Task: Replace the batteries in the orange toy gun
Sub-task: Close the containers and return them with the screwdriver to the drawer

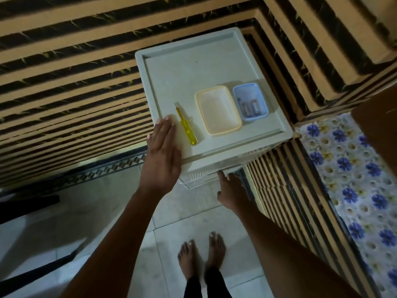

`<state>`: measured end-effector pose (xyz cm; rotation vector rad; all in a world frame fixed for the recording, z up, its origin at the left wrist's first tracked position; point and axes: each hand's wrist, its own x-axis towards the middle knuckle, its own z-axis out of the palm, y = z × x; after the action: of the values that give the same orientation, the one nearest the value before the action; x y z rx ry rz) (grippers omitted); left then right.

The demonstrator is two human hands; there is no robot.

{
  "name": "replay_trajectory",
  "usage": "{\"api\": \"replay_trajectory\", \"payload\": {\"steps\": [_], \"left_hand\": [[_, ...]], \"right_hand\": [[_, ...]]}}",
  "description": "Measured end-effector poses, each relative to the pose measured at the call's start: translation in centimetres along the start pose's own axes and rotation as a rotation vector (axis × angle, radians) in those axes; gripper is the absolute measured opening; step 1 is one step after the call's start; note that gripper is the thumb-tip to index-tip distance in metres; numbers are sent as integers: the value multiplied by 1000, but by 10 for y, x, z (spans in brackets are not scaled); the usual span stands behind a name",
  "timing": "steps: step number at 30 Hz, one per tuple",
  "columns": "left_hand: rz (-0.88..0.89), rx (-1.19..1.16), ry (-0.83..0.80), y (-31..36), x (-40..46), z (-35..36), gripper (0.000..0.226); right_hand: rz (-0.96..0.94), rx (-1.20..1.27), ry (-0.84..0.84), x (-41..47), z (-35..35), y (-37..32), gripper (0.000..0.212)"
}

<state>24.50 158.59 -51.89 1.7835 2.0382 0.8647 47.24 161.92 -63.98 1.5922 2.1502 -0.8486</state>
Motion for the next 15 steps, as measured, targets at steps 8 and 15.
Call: {"api": "replay_trajectory", "payload": {"steps": [8,15], "left_hand": [[66,71,-47,-11,3,-1,62],[43,199,-309,9,0,-23,69]], "right_hand": [[64,-1,245,-70,39,5,65],[24,-59,525,-179,35,20,62]]}}
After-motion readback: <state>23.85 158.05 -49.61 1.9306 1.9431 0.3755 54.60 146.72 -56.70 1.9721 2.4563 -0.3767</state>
